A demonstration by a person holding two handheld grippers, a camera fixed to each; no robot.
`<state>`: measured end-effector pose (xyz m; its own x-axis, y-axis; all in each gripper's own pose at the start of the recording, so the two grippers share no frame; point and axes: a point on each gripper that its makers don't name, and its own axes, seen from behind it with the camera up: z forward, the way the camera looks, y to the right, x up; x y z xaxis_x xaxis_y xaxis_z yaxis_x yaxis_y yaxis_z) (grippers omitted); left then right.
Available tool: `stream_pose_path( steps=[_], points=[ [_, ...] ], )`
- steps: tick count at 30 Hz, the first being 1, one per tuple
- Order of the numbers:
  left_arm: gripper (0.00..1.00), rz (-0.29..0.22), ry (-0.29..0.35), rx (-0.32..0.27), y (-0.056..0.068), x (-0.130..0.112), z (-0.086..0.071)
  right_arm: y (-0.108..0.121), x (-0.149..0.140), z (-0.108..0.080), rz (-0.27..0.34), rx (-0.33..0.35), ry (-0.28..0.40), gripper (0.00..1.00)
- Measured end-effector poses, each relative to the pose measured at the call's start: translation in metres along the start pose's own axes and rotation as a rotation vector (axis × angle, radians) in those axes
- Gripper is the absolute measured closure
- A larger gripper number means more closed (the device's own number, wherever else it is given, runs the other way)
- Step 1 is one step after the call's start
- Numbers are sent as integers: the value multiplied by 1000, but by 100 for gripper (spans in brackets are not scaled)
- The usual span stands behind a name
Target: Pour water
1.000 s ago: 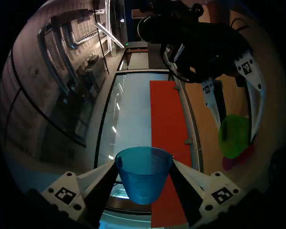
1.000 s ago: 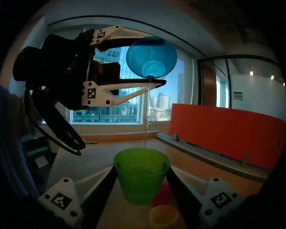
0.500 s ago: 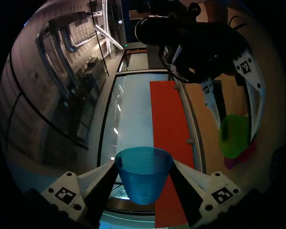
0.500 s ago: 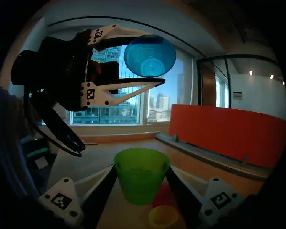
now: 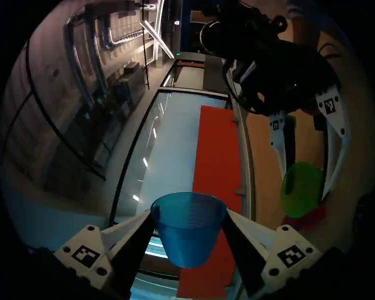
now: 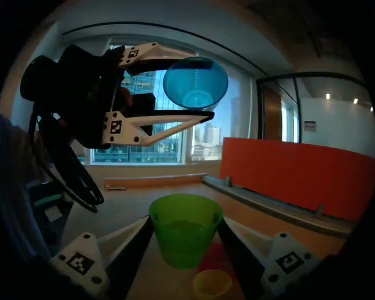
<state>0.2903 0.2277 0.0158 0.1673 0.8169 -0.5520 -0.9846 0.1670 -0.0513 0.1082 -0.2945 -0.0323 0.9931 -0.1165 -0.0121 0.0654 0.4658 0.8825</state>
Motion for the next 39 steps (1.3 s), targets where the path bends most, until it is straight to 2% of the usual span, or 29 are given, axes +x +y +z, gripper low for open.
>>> stream_pose_path(
  steps=[11, 19, 29, 39],
  points=[
    [13, -320, -22, -27, 10, -14, 6, 3, 0, -2, 3, -8, 2, 10],
    [13, -534, -39, -42, 13, -23, 6, 4, -1, -4, 5, -10, 5, 10],
    [13, -845, -28, -66, 15, -28, 11, 8, -1, -9, 8, -20, 10, 10],
    [13, -1102, -46, -83, 21, -46, 12, 10, 4, -14, 12, -27, 18, 10]
  ],
)
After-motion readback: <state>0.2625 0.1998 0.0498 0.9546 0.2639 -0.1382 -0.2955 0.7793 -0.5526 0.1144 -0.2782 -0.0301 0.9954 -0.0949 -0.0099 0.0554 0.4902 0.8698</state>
